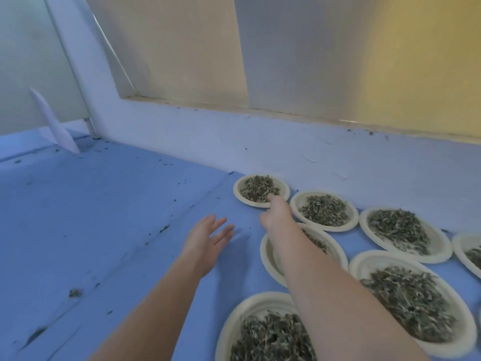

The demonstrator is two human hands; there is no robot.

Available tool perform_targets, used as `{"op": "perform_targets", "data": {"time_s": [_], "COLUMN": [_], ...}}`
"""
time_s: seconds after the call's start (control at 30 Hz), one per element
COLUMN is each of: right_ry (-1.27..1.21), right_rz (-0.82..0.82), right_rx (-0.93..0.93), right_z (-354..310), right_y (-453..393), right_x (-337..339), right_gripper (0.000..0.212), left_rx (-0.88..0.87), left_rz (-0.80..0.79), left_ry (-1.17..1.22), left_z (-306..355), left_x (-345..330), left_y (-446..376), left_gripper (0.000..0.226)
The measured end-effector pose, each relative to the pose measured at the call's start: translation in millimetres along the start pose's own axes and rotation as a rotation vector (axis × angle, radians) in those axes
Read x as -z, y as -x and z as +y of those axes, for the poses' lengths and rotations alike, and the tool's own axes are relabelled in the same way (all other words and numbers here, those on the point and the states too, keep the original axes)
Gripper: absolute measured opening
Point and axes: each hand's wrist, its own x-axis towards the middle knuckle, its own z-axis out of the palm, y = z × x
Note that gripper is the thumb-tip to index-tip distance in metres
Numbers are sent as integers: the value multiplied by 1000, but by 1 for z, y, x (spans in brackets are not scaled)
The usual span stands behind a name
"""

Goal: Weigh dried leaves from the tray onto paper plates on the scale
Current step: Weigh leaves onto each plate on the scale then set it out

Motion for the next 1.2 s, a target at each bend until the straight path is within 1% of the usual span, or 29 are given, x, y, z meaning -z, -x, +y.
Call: {"op": "perform_targets", "data": {"time_s": [0.13, 0.2, 0.3, 0.37, 0.4, 0.57, 0.7, 0.87, 0.97, 1.03, 1.13, 1.2], "right_ry": [-124, -273, -380, -409, -409, -296, -192, -71, -16, 9, 117, 197], "right_rz": [-61, -119, -250, -283, -285, -380, -397, -411, -436, -440, -417, -387], "right_rx": [-23, -104, -160, -160, -150, -123, -113, -61, -2, 51, 162, 253], "right_z": [2, 2, 1, -2, -4, -13, -2, 22, 34, 39, 39, 33], "right_y": [29, 58, 103, 136, 150, 234, 296, 344, 368, 390, 429, 456], "right_x": [7, 12, 23, 36, 43, 92, 140, 203, 243, 276, 343, 389], "right_gripper": [44, 45, 39, 56, 58, 37, 24, 19, 14, 16, 23, 21], "left_rx": [28, 29, 30, 24, 20, 13, 1, -53, -132, -182, -191, -188], "left_rz": [-40, -52, -62, -59, -60, -69, -94, -124, -147, -180, -247, -292], "left_ry": [-1, -4, -7, -14, -28, -128, -184, -368, -443, -466, -430, -413], "left_z": [8, 14, 21, 26, 27, 22, -4, -42, -68, -88, -133, -165], "left_x": [-12, -16, -23, -27, -29, -29, -24, -19, -19, -21, -32, -49], "left_y": [20, 38, 69, 97, 113, 200, 269, 341, 386, 419, 473, 514], "left_gripper": [47, 46, 45, 42, 40, 27, 30, 10, 13, 12, 14, 15]}}
